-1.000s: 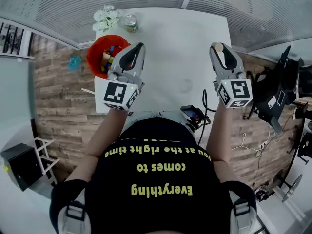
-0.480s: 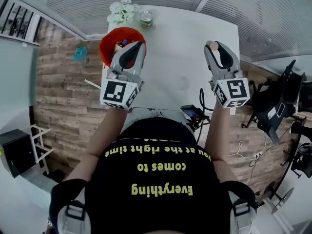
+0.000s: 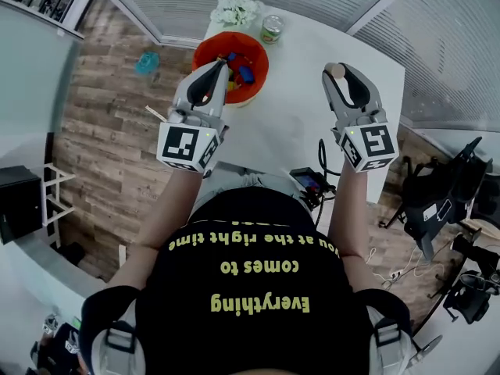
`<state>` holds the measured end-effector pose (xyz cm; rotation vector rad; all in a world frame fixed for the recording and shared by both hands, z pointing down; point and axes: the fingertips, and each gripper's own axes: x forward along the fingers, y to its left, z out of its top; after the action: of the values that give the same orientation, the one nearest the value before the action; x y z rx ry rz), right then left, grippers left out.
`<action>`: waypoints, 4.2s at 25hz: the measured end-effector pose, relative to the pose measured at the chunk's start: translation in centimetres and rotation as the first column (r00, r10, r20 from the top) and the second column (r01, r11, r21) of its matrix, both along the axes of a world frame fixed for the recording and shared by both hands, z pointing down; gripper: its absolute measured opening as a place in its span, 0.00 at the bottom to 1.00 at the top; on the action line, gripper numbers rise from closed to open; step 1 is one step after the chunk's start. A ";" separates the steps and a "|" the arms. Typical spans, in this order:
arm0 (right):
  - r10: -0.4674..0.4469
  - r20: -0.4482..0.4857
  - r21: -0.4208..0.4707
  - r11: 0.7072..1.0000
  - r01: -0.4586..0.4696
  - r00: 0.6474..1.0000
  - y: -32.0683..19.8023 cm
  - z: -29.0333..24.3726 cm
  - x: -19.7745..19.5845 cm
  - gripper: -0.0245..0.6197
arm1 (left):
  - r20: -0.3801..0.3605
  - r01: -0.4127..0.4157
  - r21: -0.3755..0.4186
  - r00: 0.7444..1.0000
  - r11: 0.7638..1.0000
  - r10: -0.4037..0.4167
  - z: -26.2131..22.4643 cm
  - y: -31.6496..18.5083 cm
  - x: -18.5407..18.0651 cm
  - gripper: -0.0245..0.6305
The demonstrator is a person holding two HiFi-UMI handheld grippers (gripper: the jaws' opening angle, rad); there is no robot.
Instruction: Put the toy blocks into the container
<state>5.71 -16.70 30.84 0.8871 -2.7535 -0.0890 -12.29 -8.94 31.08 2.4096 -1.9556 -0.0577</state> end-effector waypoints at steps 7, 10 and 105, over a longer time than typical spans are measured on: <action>-0.127 0.003 -0.001 0.992 0.127 0.992 0.9 0.1 -5.4 0.26 | 0.010 0.110 0.003 0.994 0.994 -0.110 0.0 2.1 -4.3 0.03; -0.177 0.003 -0.002 0.984 0.177 0.984 1.2 0.0 -7.3 0.26 | 0.014 0.150 0.003 0.989 0.989 -0.150 -0.1 2.7 -5.8 0.03; -0.264 0.157 0.056 0.964 0.258 0.952 2.9 -3.0 -11.4 0.05 | 0.009 0.251 0.009 0.968 0.968 -0.251 -0.3 6.3 -9.3 0.03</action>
<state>-5.74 -13.80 27.85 0.5537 -3.0186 -0.1172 -21.63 -2.66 30.74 2.1546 -2.2578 -0.0599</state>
